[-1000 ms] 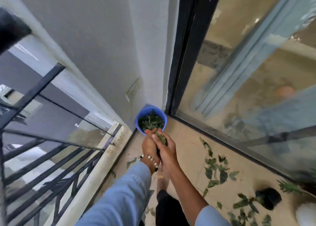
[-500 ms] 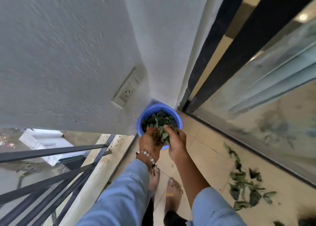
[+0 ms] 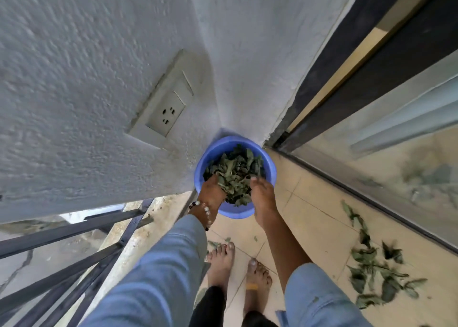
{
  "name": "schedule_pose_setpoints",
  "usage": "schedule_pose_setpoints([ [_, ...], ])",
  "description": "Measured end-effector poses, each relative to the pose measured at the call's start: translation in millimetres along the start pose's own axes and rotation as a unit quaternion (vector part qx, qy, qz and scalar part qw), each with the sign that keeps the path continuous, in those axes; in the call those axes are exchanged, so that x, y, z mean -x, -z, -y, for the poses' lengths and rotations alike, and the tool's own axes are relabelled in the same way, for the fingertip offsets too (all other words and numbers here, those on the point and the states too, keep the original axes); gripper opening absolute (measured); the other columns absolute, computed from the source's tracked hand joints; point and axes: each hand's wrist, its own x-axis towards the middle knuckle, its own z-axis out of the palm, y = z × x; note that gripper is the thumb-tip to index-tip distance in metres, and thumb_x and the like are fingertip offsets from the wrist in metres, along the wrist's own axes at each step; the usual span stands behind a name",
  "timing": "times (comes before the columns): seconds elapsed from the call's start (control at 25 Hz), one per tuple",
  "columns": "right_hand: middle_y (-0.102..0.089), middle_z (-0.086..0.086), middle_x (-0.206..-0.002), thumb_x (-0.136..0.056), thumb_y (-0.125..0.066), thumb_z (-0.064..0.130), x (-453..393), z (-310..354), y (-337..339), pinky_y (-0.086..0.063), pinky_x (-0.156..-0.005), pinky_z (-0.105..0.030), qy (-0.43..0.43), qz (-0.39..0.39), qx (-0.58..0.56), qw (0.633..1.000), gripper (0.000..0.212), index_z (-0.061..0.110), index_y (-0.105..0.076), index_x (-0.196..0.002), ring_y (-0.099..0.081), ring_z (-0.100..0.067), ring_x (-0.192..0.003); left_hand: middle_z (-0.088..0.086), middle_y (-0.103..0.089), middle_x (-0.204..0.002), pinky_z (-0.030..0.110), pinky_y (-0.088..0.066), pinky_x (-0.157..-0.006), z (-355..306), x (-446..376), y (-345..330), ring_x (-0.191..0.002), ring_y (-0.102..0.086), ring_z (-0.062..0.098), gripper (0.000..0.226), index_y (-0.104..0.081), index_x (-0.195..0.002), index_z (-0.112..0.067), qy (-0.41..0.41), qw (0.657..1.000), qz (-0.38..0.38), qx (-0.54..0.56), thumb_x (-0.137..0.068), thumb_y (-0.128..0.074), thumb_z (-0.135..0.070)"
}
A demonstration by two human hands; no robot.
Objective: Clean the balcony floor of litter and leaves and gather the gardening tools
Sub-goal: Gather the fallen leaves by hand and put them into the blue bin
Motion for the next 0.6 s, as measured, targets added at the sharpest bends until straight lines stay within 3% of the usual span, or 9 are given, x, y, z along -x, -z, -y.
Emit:
schedule_pose_setpoints([
  [0.08,-0.059,-0.024,-0.088,-0.097,-0.049,0.012,36,7,16,-0.048,-0.078,-0.042,-0.015,-0.04,-0.09,0.995,0.019,0.004,-0.066,-0.094,-0.057,-0.036,-0.084,0.007,-0.055,-0.102,0.025,-0.042,-0.079,-10,33,2,-0.094,-0.05,0.024,0.04,-0.042,-0.138,0.002,-0.014,1.0,-0.002,-0.026,-0.098,-0.036,0.009],
  [0.12,-0.057,-0.03,-0.088,-0.096,-0.051,0.007,53,11,24,-0.048,-0.082,-0.046,-0.013,-0.048,-0.119,0.992,0.018,-0.003,-0.065,-0.091,-0.052,-0.042,-0.101,0.006,-0.052,-0.107,0.029,-0.042,-0.082,-14,45,4,-0.097,-0.048,0.023,0.042,-0.044,-0.137,-0.002,-0.012,0.999,-0.006,-0.034,-0.097,-0.039,0.01],
  [0.16,-0.058,-0.03,-0.085,-0.094,-0.053,0.004,75,18,34,-0.048,-0.083,-0.046,-0.013,-0.048,-0.138,0.989,0.016,-0.005,-0.066,-0.089,-0.059,-0.039,-0.082,0.006,-0.05,-0.111,0.032,-0.043,-0.084,-21,63,4,-0.1,-0.048,0.023,0.041,-0.048,-0.131,-0.007,-0.002,1.0,-0.01,-0.026,-0.095,-0.042,0.01],
  [0.2,-0.06,-0.024,-0.077,-0.093,-0.056,0.002,100,26,45,-0.048,-0.078,-0.041,-0.012,-0.042,-0.149,0.988,0.015,-0.001,-0.067,-0.084,-0.049,-0.021,-0.066,0.005,-0.051,-0.111,0.033,-0.044,-0.082,-33,88,4,-0.099,-0.049,0.023,0.037,-0.053,-0.121,-0.012,0.01,1.0,0.0,-0.021,-0.093,-0.044,0.011],
  [0.28,-0.061,-0.01,-0.068,-0.091,-0.055,-0.001,150,38,66,-0.045,-0.063,-0.028,-0.012,-0.039,-0.174,0.984,0.018,0.008,-0.065,-0.078,-0.053,-0.019,-0.061,0.002,-0.056,-0.098,0.027,-0.043,-0.074,-52,136,4,-0.086,-0.055,0.018,0.029,-0.056,-0.097,-0.019,0.025,0.999,0.03,-0.035,-0.089,-0.052,0.008],
  [0.36,-0.062,-0.009,-0.069,-0.092,-0.049,-0.003,203,47,93,-0.039,-0.052,-0.02,-0.005,-0.056,-0.189,0.98,0.017,0.006,-0.063,-0.086,-0.052,-0.014,-0.054,0.0,-0.054,-0.086,0.023,-0.034,-0.069,-74,188,-4,-0.074,-0.051,0.016,0.011,-0.05,-0.083,-0.021,0.044,0.996,0.069,-0.041,-0.088,-0.055,-0.012],
  [0.48,-0.06,-0.009,-0.072,-0.095,-0.045,-0.001,276,51,133,-0.037,-0.045,-0.015,0.026,-0.088,-0.188,0.978,0.016,0.002,-0.06,-0.097,-0.051,-0.01,-0.051,0.005,-0.049,-0.079,0.024,-0.022,-0.06,-96,258,-25,-0.064,-0.044,0.018,0.026,-0.046,-0.083,-0.019,0.013,0.982,0.095,-0.16,-0.1,-0.027,-0.012],
  [0.6,-0.059,-0.008,-0.075,-0.095,-0.047,0.0,356,38,177,-0.037,-0.045,-0.012,0.055,-0.138,-0.207,0.967,0.014,0.001,-0.061,-0.096,-0.052,-0.012,-0.059,0.004,-0.053,-0.075,0.018,-0.035,-0.048,-93,330,-60,-0.051,-0.053,0.011,0.022,-0.054,-0.1,-0.015,-0.07,0.938,0.137,-0.311,-0.097,-0.04,0.002],
])
